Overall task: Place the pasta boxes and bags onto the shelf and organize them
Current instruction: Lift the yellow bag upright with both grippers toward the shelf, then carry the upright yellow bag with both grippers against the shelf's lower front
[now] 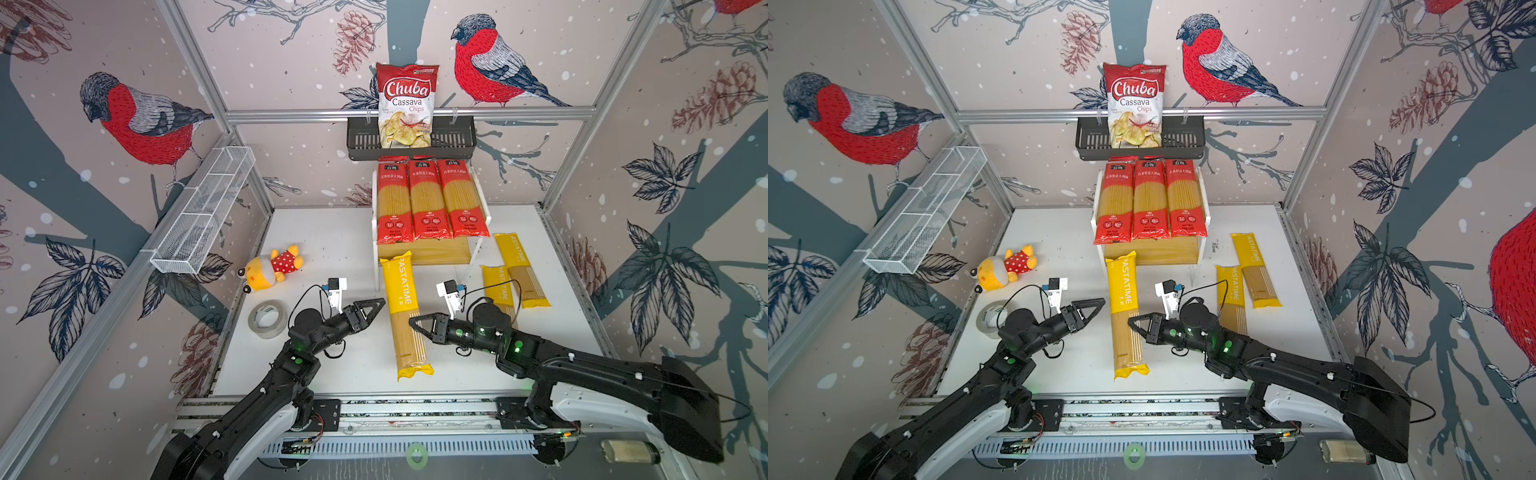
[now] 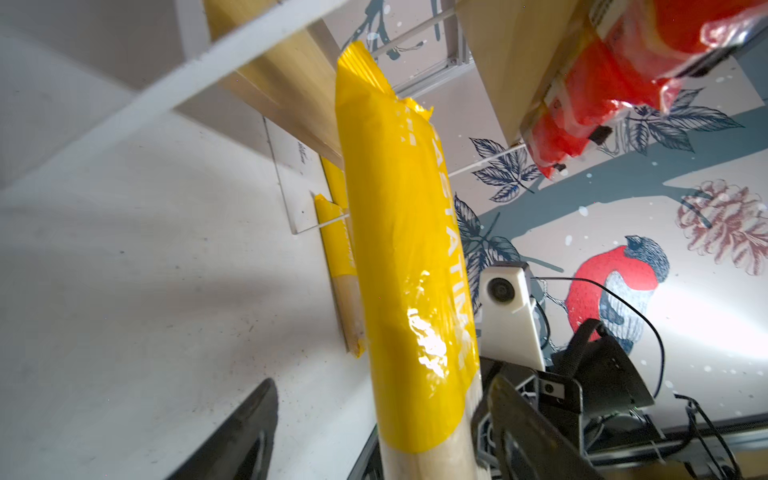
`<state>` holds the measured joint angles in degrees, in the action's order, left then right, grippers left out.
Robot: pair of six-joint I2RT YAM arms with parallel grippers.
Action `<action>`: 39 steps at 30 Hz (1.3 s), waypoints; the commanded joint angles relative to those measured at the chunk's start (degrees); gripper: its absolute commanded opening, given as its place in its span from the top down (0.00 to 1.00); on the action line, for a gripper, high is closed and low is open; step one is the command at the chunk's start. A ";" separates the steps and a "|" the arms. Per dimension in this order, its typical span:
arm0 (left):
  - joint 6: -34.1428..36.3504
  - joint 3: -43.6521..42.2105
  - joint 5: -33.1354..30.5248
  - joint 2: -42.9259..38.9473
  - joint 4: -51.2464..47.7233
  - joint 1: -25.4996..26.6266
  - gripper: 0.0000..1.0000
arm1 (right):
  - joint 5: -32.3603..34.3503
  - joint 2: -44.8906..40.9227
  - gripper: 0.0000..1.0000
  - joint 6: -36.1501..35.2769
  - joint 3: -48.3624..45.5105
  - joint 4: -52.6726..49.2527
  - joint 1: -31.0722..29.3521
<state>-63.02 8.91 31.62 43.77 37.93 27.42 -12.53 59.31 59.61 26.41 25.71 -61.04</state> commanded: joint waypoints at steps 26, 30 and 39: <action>-2.74 10.71 -3.66 18.80 19.59 5.67 0.89 | 3.35 1.85 0.90 3.23 -4.70 19.45 3.19; -4.05 10.62 -6.96 19.40 20.51 5.65 0.93 | 5.60 1.31 0.73 3.23 -5.85 17.03 2.64; -6.56 13.25 -10.34 23.38 25.01 5.65 0.95 | 10.30 -0.37 0.36 4.71 -11.84 18.14 -1.23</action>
<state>-67.51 20.71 22.20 66.43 50.41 33.10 -4.91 58.92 63.40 15.29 41.17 -61.23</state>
